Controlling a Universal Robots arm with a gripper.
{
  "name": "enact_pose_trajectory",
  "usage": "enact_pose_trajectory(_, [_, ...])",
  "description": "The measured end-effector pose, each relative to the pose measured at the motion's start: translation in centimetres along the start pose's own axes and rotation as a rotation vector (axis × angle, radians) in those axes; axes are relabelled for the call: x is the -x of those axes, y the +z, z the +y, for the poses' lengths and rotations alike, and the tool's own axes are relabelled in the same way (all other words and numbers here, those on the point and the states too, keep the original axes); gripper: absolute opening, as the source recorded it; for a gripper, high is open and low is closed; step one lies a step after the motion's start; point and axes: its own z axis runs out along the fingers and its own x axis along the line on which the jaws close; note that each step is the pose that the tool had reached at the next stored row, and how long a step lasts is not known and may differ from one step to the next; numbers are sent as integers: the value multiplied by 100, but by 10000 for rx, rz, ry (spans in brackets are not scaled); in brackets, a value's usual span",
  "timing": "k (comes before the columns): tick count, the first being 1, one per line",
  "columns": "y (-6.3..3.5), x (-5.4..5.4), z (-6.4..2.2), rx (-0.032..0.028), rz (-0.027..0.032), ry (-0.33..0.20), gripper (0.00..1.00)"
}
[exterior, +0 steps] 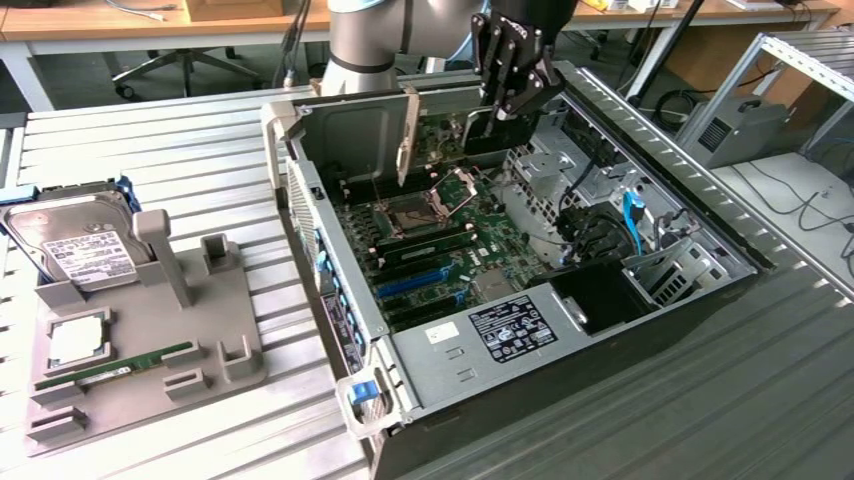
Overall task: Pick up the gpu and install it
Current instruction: 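Insert the gpu into the slot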
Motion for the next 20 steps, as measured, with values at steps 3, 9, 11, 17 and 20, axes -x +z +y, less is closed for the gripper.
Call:
enact_pose_trajectory(3, [22, 0, 4, -4, 1, 0, 27])
enact_pose_trajectory(9, [39, -1, 9, -5, -1, 1, 27])
enact_pose_trajectory(11, [52, -1, 12, -5, 0, 0, 27])
enact_pose_trajectory(17, [99, -3, 22, -9, 1, 0, 27])
enact_pose_trajectory(20, [119, -3, 26, -11, 0, 0, 27])
